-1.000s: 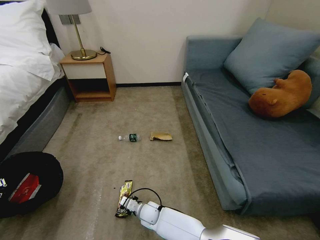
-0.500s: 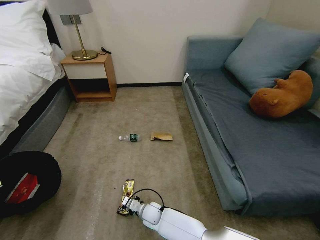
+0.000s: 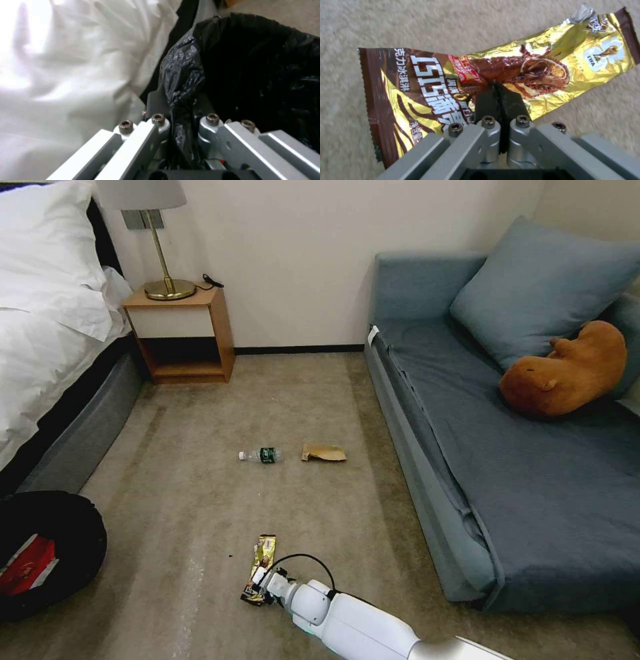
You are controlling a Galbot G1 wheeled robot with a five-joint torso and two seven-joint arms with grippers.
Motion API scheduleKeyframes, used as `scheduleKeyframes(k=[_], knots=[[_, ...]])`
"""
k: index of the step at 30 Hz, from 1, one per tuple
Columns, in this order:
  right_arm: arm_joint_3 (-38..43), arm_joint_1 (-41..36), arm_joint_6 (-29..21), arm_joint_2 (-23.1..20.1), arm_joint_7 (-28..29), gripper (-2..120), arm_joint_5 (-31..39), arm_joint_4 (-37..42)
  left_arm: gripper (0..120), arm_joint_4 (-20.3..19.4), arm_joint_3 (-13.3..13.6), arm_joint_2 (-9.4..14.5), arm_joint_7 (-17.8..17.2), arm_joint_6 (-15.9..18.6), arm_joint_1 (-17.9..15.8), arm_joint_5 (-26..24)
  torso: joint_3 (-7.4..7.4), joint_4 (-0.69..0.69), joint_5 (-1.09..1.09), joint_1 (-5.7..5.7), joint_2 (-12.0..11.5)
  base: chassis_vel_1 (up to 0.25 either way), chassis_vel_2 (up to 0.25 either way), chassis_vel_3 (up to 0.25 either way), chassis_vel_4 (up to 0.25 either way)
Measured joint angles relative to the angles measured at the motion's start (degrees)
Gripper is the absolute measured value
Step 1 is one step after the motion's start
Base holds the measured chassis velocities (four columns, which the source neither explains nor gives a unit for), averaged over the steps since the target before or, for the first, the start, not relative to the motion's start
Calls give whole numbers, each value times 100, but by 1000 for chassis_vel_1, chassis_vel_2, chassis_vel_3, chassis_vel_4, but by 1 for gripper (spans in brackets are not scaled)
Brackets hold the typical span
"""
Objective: Pick up the trash bin, then pick up the garbage on the floor and place it into the trash bin.
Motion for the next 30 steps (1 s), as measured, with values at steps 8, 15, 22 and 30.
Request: scheduleKeyframes(k=[8, 15, 22, 30], knots=[[144, -116, -114, -277, 49, 0, 73, 659, 5, -183, 183, -120, 36, -55, 15, 132, 1, 2, 2, 0, 0, 0, 0, 0, 0], [172, -6, -236, -509, 87, 0, 338, 1224, 5, -345, 239, -142, 68, -55, 9, 133, 0, 2, 5, 0, 0, 0, 0, 0, 0], [232, -112, -221, -616, 79, 0, 250, 1344, 5, -426, 385, -217, 77, -14, -92, 219, 0, 3, 5, 0, 0, 0, 0, 0, 0], [280, -389, -57, -513, 84, 5, -133, 1031, 5, -477, 496, -237, 77, 66, -169, 262, 0, 3, 5, 0, 0, 0, 0, 0, 0]])
